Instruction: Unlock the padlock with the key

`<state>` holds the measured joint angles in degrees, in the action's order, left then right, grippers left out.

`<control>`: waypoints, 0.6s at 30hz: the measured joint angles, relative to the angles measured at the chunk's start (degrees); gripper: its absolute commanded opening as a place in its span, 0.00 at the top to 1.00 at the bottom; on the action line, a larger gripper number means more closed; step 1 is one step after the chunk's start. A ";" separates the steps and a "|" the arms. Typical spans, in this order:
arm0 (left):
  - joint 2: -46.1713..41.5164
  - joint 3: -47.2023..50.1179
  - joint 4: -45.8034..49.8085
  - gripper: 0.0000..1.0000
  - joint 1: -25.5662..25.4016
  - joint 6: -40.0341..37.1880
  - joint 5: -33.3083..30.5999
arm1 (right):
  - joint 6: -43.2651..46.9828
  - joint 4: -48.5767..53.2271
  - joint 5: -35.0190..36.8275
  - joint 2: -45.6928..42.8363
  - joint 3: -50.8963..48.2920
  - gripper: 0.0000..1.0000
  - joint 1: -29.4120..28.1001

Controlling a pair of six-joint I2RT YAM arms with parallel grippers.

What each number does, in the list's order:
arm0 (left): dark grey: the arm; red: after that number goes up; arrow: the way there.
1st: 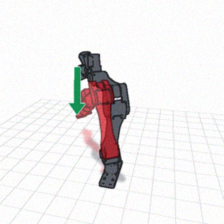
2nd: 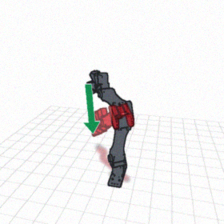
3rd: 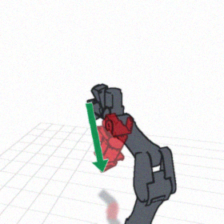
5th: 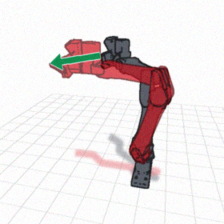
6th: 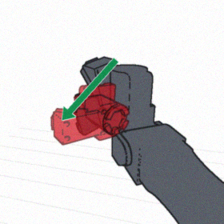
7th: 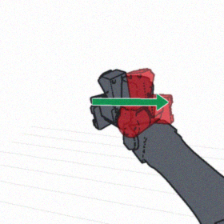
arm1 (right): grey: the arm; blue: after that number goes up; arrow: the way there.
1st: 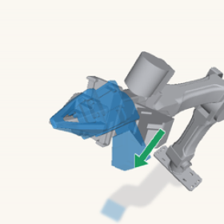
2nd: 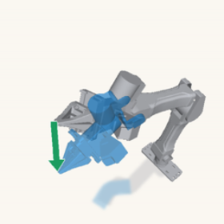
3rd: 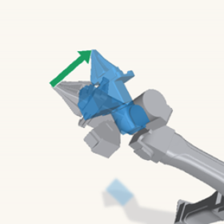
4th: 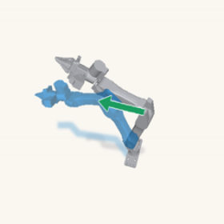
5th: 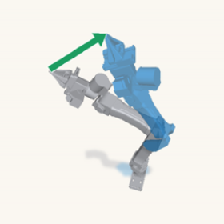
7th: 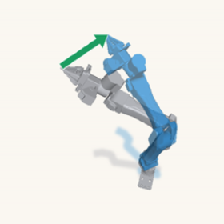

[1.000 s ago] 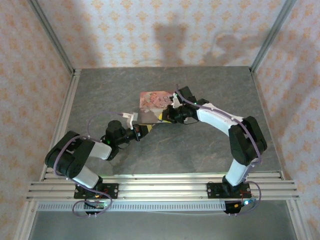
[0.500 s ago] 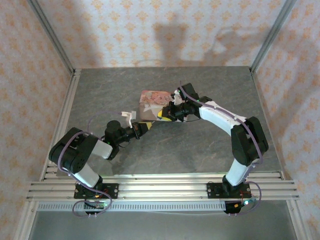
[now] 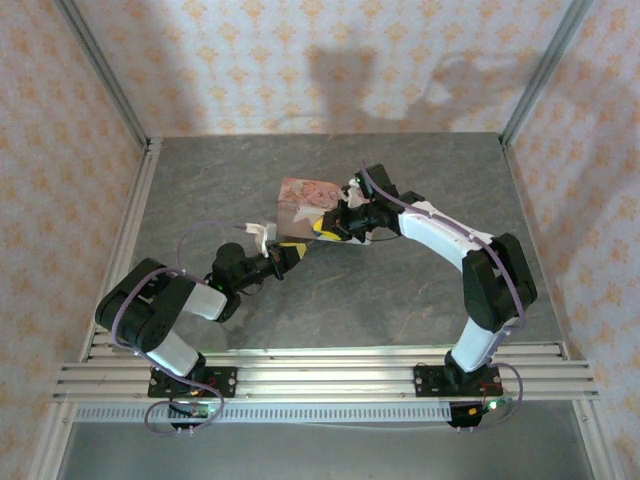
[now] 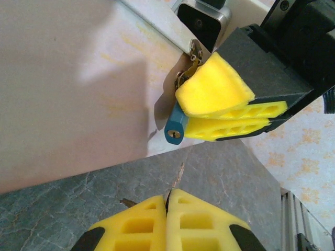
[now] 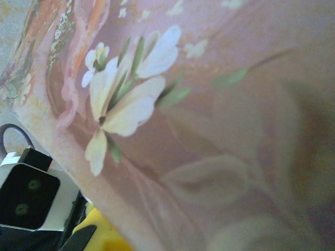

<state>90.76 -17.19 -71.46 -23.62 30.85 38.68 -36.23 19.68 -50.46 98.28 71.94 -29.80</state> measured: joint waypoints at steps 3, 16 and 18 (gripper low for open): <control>-0.02 0.00 0.00 1.00 -0.04 -0.79 -0.68 | -0.48 -0.17 -0.39 0.00 0.09 1.00 0.00; -0.22 0.00 -0.02 1.00 -0.04 -1.40 -2.38 | -1.05 -0.20 -0.59 0.00 0.09 1.00 0.02; -0.22 0.00 -0.02 1.00 -0.04 -1.40 -2.78 | -1.27 -0.20 -0.61 0.00 0.15 1.00 0.02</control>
<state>90.54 -17.19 -71.48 -23.66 29.45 35.90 -37.50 19.49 -51.07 98.28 72.10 -29.78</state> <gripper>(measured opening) 0.048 0.114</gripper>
